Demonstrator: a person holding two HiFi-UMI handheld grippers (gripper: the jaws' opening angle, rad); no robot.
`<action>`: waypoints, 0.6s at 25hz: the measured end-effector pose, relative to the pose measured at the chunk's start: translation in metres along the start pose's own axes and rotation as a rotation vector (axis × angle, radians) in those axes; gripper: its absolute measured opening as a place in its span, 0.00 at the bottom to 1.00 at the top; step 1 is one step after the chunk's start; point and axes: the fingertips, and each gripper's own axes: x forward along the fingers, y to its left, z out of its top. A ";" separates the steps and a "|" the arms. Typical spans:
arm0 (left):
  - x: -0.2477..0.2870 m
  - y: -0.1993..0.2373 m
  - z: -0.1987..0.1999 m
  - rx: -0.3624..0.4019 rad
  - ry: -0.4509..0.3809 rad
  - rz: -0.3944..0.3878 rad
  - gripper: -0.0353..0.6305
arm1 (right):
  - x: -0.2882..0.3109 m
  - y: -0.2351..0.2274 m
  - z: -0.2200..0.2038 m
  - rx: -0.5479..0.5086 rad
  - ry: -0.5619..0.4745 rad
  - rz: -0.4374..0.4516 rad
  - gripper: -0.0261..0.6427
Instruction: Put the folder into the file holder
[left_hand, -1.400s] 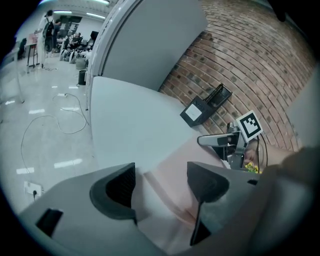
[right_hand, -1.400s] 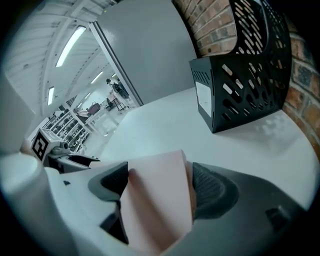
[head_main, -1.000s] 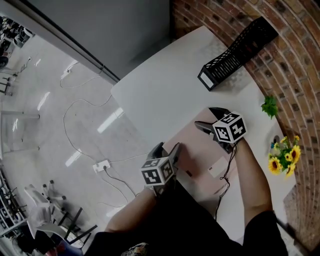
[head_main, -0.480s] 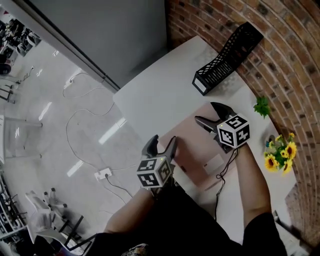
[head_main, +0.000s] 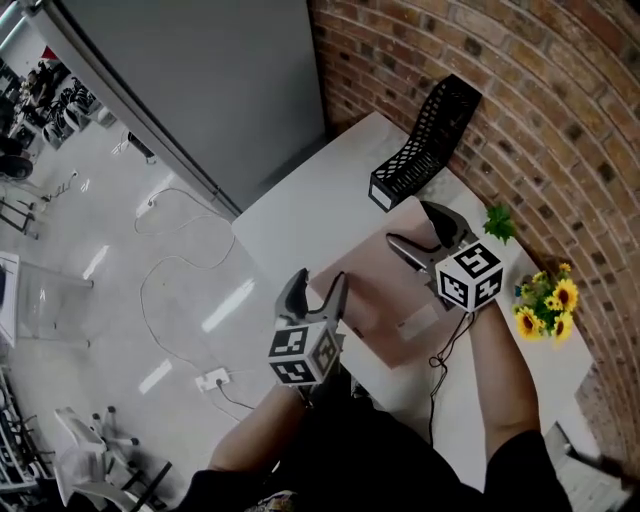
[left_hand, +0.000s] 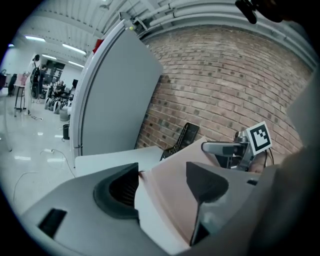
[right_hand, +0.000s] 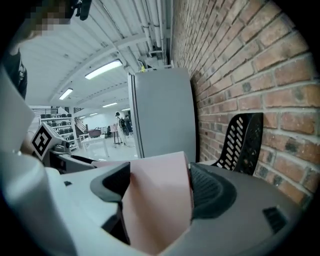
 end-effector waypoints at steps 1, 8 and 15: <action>-0.002 -0.003 0.008 0.016 -0.022 -0.003 0.51 | -0.005 0.001 0.007 -0.006 -0.024 -0.006 0.61; -0.026 -0.029 0.052 0.148 -0.158 -0.015 0.49 | -0.040 0.006 0.040 0.006 -0.131 -0.036 0.61; -0.050 -0.063 0.080 0.253 -0.253 -0.040 0.47 | -0.077 0.007 0.062 0.110 -0.252 -0.035 0.62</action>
